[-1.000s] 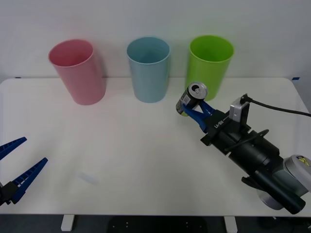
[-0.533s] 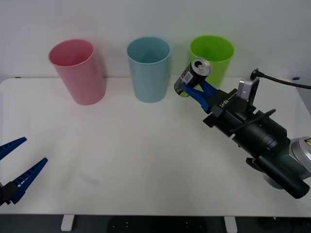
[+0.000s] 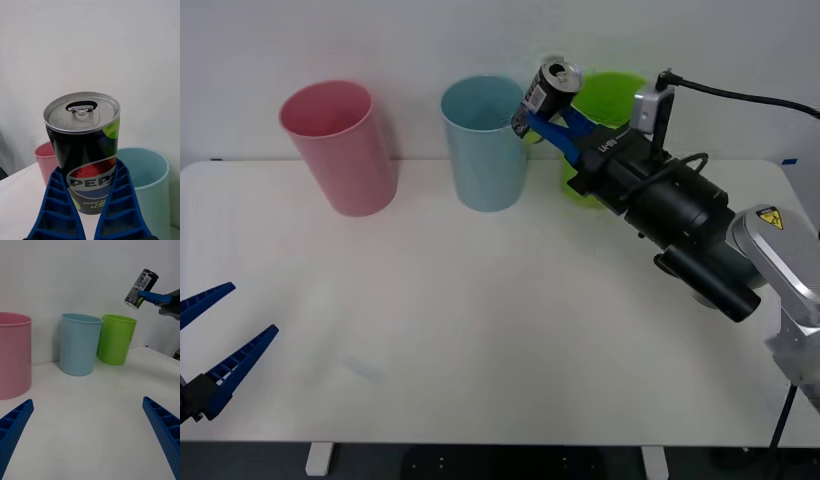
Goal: Grasp the object on the table and drop it into the matching bin: aluminum can to the light blue bin, PET bottle to the pink bin.
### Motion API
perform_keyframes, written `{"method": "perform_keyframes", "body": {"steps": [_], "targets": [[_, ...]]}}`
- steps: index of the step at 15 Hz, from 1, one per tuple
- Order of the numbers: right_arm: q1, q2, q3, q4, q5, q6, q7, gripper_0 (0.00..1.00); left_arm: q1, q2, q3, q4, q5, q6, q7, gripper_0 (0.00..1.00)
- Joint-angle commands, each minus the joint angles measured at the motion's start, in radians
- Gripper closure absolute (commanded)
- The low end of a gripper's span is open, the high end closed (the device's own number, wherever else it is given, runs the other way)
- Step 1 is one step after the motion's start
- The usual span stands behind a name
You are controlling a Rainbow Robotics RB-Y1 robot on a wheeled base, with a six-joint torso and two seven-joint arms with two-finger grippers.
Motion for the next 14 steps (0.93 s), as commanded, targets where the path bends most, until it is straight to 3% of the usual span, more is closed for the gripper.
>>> {"method": "perform_keyframes", "body": {"steps": [1, 9, 14], "targets": [[-0.113, 0.054, 0.002, 0.141, 0.047, -0.001, -0.005, 1.00, 0.000, 0.000, 0.000, 0.000, 0.000, 0.000, 0.000, 0.00], [-0.429, 0.199, 0.006, 0.566, 0.092, 0.008, -0.004, 1.00, 0.000, 0.000, 0.000, 0.000, 0.000, 0.000, 0.000, 0.00], [-0.604, 0.291, -0.004, 0.807, 0.092, 0.098, 0.015, 1.00, 0.000, 0.000, 0.000, 0.000, 0.000, 0.000, 0.000, 0.00]]}}
